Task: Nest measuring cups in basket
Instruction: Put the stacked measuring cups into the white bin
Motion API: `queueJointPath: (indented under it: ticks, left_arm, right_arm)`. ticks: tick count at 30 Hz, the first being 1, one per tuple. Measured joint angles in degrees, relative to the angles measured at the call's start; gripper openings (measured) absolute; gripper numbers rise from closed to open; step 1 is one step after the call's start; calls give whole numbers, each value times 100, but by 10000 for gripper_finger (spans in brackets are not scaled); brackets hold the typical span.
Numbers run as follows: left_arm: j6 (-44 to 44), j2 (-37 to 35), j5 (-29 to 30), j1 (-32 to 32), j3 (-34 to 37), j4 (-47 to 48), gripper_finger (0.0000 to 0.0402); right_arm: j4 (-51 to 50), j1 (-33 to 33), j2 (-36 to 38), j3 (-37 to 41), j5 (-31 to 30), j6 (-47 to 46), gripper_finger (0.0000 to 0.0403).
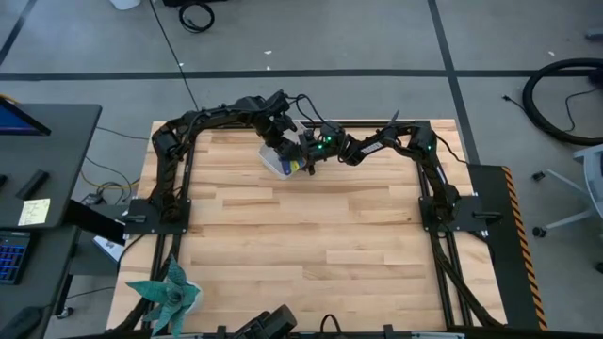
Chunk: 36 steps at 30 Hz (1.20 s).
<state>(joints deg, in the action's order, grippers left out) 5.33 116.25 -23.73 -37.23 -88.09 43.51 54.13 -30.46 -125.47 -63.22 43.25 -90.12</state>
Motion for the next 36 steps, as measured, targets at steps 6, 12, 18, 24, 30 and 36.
queueJointPath:
  ticks: [6, 12, 18, 24, 30, 36]
  left_arm:
    - [-7, 2, 24, 0, 0, 13, 116]
    - [-7, 7, 36, -4, 0, 9, 116]
    - [-7, 11, 39, -4, 0, 84, 116]
    - [-70, 13, 28, -7, 0, 199, 116]
    - [-66, 20, -35, 2, 0, 216, 116]
    - [-64, 22, -43, 4, 0, 227, 116]
  right_arm:
    - [7, 2, 0, 0, -78, 270, 198]
    - [18, 0, 0, 0, -129, 306, 198]
    - [-5, 24, 3, 0, -233, 136, 198]
    - [-100, 81, 31, 0, -343, -9, 198]
    - [-976, 83, 317, 0, -421, 479, 198]
    - [-1416, 81, 473, 0, -478, 591, 198]
